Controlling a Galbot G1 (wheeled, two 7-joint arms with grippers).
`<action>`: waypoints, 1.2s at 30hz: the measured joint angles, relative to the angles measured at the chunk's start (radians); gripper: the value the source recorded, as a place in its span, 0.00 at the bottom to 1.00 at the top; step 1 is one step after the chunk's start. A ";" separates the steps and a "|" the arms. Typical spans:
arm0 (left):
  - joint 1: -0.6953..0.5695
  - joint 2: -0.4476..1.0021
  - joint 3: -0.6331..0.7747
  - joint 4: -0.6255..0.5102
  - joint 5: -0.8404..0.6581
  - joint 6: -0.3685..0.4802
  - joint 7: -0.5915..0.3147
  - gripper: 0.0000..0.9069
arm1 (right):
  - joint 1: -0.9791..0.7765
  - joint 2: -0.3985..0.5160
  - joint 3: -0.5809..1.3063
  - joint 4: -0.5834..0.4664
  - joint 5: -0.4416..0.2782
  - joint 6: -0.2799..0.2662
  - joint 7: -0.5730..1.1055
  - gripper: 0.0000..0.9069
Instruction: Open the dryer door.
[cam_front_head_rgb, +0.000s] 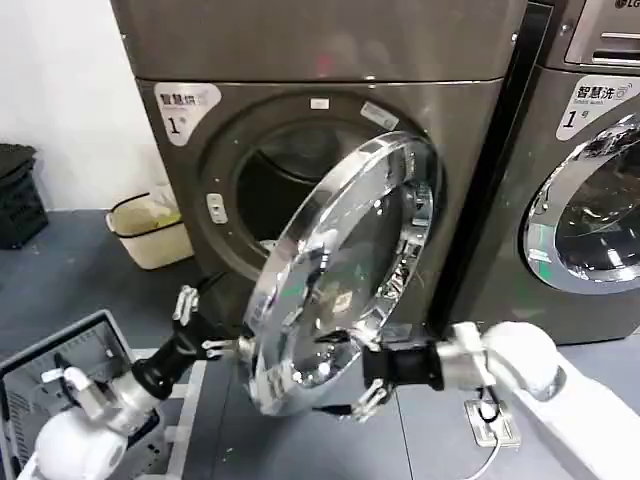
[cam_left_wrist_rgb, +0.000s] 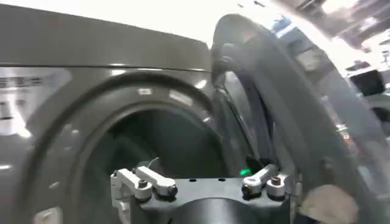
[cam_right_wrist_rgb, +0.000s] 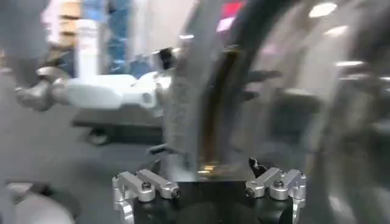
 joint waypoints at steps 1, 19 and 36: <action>-0.008 0.005 0.010 0.000 0.000 -0.002 0.001 1.00 | -0.045 0.006 0.058 0.007 0.011 0.000 0.004 1.00; -0.156 0.057 0.250 0.006 0.024 -0.022 0.008 1.00 | -0.677 0.307 0.818 0.043 -0.074 0.186 0.192 1.00; -0.348 0.006 0.512 0.101 0.036 -0.030 -0.011 1.00 | -0.741 0.570 1.179 -0.111 -0.219 0.173 0.558 1.00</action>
